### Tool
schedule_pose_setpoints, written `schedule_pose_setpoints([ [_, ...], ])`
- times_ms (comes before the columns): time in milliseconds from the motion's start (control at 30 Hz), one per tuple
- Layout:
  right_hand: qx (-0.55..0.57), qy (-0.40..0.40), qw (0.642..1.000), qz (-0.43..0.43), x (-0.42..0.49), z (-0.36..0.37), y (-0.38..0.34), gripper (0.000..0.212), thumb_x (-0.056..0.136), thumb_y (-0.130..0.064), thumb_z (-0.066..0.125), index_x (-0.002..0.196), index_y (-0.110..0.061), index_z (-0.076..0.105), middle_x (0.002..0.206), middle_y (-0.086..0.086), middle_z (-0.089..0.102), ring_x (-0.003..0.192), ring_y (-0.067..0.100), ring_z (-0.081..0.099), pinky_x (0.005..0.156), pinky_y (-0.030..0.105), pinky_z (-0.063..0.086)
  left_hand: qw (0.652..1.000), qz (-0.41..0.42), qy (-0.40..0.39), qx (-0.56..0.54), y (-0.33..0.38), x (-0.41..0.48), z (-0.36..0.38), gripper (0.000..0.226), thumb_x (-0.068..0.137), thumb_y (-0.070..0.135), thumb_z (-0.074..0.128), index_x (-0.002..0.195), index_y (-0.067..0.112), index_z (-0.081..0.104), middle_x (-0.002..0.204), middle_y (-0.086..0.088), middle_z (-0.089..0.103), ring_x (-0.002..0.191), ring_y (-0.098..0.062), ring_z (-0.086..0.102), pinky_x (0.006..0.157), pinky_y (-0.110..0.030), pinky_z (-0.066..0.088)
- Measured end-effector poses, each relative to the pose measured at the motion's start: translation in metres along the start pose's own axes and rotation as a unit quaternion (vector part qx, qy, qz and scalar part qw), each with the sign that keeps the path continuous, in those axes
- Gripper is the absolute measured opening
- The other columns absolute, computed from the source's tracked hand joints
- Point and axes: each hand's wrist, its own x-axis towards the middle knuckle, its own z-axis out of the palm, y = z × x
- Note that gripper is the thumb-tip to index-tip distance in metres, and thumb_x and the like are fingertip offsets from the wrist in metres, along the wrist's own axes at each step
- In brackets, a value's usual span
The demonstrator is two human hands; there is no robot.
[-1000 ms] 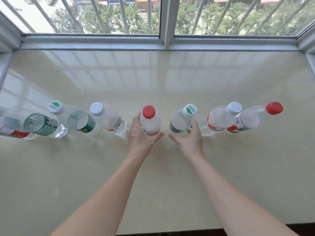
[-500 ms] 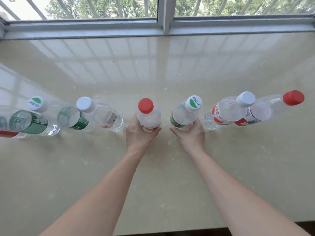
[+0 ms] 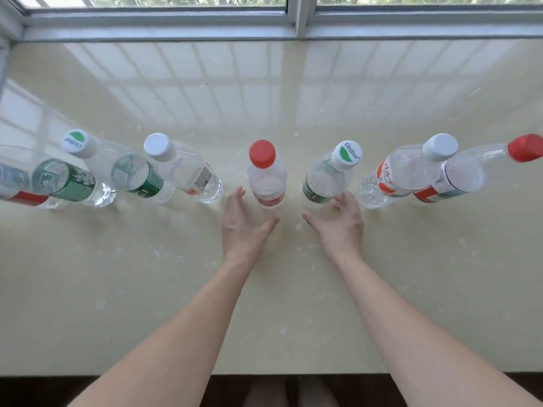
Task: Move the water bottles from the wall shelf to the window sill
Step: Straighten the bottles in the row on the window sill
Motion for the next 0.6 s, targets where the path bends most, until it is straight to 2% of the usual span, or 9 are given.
schedule_pose_setpoints([
  [67, -0.002, -0.005, 1.0, 0.023, -0.021, -0.003, 0.005, 0.086, 0.067, -0.029, 0.09, 0.14, -0.013, 0.047, 0.128, 0.0, 0.058, 0.12, 0.014, 0.054, 0.099, 0.024, 0.038, 1.0, -0.015, 0.004, 0.018, -0.007, -0.021, -0.013, 0.09, 0.07, 0.03, 0.087, 0.144, 0.021, 0.037, 0.144, 0.005, 0.048, 0.135, -0.012, 0.044, 0.113, -0.034, 0.037],
  [133, -0.012, -0.012, 0.999, 0.042, -0.046, -0.004, 0.008, 0.088, 0.069, -0.03, 0.088, 0.143, -0.013, 0.044, 0.131, 0.003, 0.057, 0.124, 0.017, 0.053, 0.1, 0.027, 0.038, 0.999, -0.032, 0.019, 0.033, -0.01, -0.039, -0.033, 0.086, 0.073, 0.031, 0.085, 0.144, 0.02, 0.038, 0.144, 0.005, 0.048, 0.135, -0.013, 0.045, 0.113, -0.034, 0.037],
  [267, -0.035, -0.071, 0.997, 0.026, -0.093, 0.011, -0.004, 0.076, 0.072, -0.03, 0.086, 0.137, -0.013, 0.051, 0.129, 0.005, 0.059, 0.122, 0.022, 0.055, 0.097, 0.03, 0.039, 0.994, -0.058, 0.068, 0.058, -0.017, -0.053, -0.089, 0.076, 0.077, 0.032, 0.082, 0.14, 0.02, 0.043, 0.14, 0.003, 0.052, 0.13, -0.016, 0.048, 0.108, -0.036, 0.04],
  [433, -0.02, -0.153, 0.987, -0.055, -0.122, 0.054, -0.059, 0.069, 0.073, -0.034, 0.086, 0.133, -0.02, 0.056, 0.134, -0.004, 0.06, 0.125, 0.014, 0.054, 0.099, 0.021, 0.036, 0.991, -0.068, 0.112, 0.041, -0.031, -0.036, -0.153, 0.075, 0.077, 0.033, 0.082, 0.139, 0.019, 0.043, 0.137, 0.0, 0.053, 0.127, -0.019, 0.051, 0.108, -0.039, 0.041],
  [500, -0.004, -0.146, 0.984, -0.101, -0.125, 0.07, -0.087, 0.075, 0.072, -0.032, 0.087, 0.137, -0.019, 0.052, 0.136, -0.004, 0.058, 0.127, 0.013, 0.052, 0.102, 0.02, 0.036, 0.991, -0.056, 0.114, 0.03, -0.033, -0.023, -0.171, 0.078, 0.076, 0.033, 0.083, 0.14, 0.017, 0.042, 0.137, -0.002, 0.053, 0.126, -0.018, 0.051, 0.108, -0.039, 0.042],
  [600, 0.003, -0.098, 0.979, -0.182, -0.129, 0.082, -0.128, 0.089, 0.073, -0.032, 0.086, 0.147, -0.016, 0.04, 0.142, 0.0, 0.05, 0.132, 0.017, 0.047, 0.109, 0.031, 0.039, 0.993, -0.007, 0.118, 0.014, -0.03, -0.009, -0.196, 0.082, 0.076, 0.032, 0.083, 0.143, 0.011, 0.04, 0.139, -0.001, 0.049, 0.128, -0.014, 0.048, 0.109, -0.039, 0.041],
])
